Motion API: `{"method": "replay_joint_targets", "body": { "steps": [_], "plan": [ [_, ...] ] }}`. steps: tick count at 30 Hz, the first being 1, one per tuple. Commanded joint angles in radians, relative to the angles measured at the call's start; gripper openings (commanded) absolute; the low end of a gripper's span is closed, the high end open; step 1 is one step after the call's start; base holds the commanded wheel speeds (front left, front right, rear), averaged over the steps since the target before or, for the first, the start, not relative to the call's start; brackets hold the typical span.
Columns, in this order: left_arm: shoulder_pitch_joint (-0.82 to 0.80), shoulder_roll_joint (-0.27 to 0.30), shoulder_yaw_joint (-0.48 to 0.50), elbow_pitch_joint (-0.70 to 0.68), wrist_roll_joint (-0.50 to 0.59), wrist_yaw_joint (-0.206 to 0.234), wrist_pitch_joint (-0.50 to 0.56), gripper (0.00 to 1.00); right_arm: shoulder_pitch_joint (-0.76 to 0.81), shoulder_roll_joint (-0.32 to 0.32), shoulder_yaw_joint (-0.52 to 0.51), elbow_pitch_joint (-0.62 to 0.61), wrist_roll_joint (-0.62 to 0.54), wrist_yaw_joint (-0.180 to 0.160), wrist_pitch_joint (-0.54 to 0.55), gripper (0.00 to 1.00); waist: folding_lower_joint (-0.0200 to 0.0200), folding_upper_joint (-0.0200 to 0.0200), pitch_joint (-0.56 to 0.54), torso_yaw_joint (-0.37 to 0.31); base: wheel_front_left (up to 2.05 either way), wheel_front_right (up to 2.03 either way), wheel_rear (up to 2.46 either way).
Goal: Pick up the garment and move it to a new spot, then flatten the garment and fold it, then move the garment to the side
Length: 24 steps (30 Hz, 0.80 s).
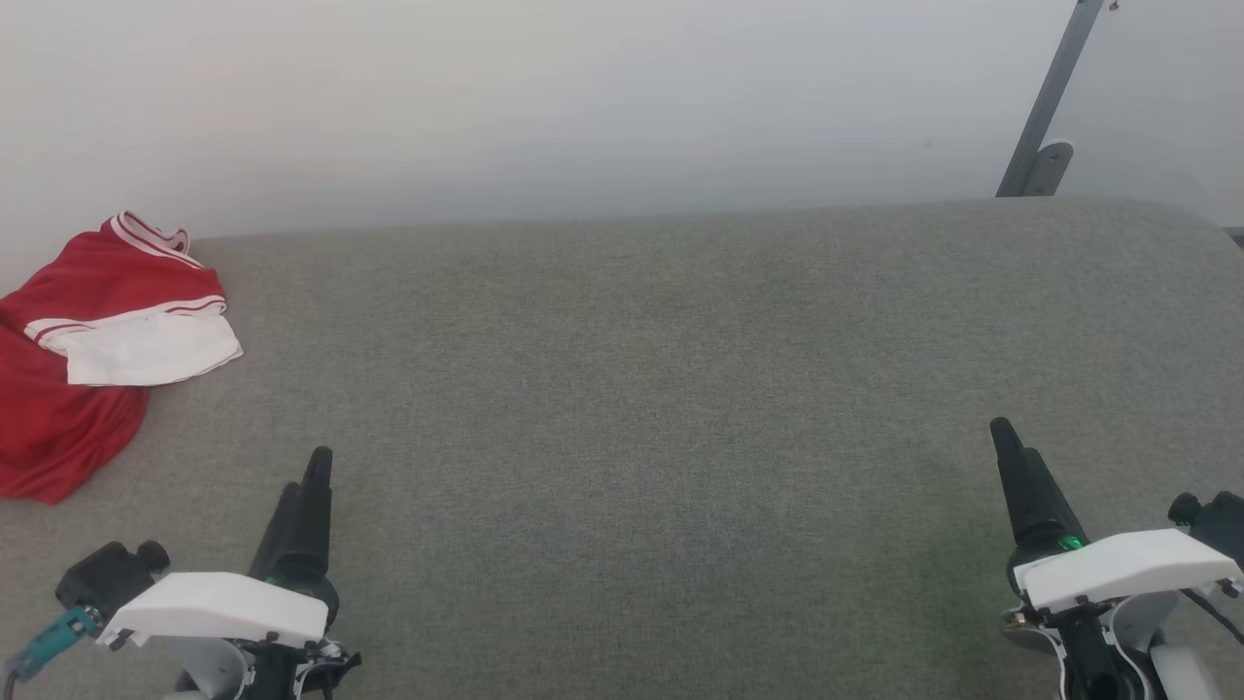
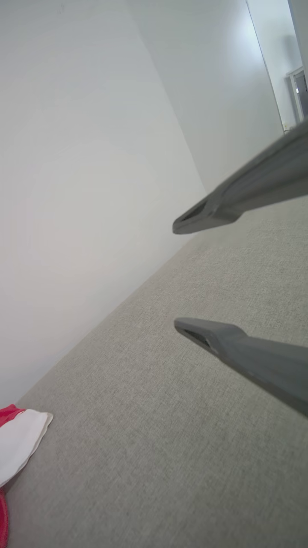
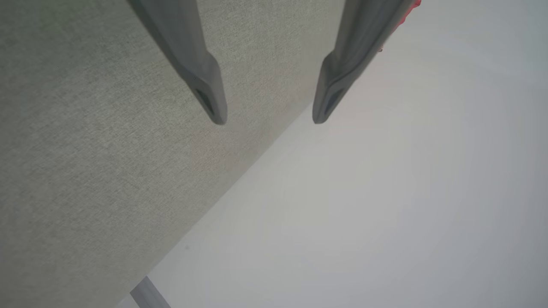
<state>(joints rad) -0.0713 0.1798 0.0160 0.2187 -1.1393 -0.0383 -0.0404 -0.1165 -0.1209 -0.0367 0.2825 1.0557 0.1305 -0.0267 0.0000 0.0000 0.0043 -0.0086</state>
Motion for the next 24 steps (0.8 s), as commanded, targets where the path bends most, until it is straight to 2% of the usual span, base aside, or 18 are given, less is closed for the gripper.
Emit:
{"method": "replay_joint_targets", "body": {
  "steps": [1, 24],
  "plan": [
    [-0.012, 0.012, 0.001, -0.016, 0.041, 0.001, -0.011, 1.0, -0.027, -0.009, 0.003, -0.008, -0.033, 0.0, -0.01, 1.0, 0.0, 0.0, 0.0, 0.0, 0.0, 0.0, 0.0],
    [0.027, 0.011, 0.086, -0.012, 0.342, -0.076, -0.084, 1.0, -0.028, -0.055, 0.024, 0.036, -0.293, 0.0, -0.073, 1.0, 0.0, 0.0, -0.003, -0.001, 0.0, 0.0, 0.0]
  ]
}}
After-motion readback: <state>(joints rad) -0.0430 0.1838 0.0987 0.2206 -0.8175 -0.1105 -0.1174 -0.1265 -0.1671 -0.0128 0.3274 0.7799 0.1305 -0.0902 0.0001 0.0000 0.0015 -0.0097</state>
